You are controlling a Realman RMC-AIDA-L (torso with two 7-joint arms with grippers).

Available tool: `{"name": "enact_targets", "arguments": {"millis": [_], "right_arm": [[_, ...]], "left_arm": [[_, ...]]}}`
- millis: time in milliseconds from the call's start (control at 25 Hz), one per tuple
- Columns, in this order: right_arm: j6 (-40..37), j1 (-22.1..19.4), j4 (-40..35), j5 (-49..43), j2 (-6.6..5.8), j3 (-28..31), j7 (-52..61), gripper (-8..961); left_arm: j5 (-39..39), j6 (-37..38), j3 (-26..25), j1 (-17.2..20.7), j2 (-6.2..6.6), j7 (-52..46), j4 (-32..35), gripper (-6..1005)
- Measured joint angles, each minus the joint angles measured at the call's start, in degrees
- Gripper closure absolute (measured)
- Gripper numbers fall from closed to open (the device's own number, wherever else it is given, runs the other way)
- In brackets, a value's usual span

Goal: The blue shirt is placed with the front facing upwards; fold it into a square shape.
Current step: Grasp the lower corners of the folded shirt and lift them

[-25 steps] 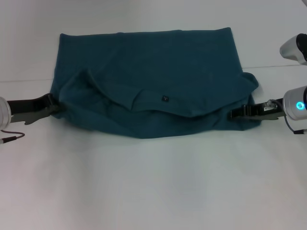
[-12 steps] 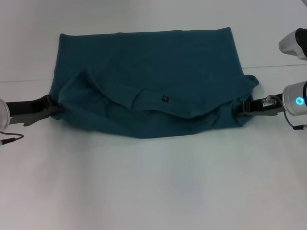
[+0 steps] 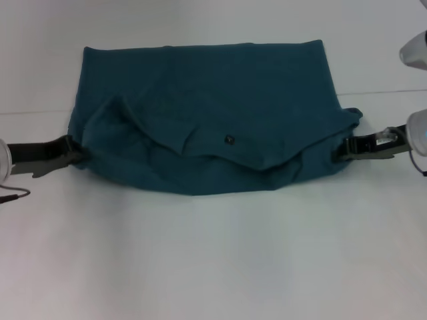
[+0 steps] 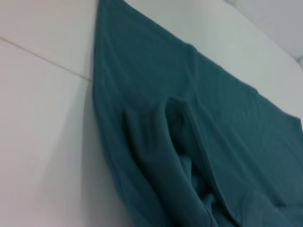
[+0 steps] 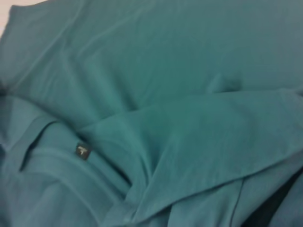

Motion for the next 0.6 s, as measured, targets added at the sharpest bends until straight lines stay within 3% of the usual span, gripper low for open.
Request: {"name": "enact_targets", "arguments": {"millis": [320, 600], "right_arm": [[-16.45, -3.95, -10.47, -0.22, -1.39, 0.03, 0.21, 926], [-24.71, -4.53, -11.76, -4.92, -1.89, 0.03, 0.24, 923]], "left_arm": [[7.19, 14.06, 0.37, 2.26, 0.27, -0.24, 8.44, 951], [12.29, 26.11, 0.67, 2.64, 0.66, 0.25, 13.58, 950]]}}
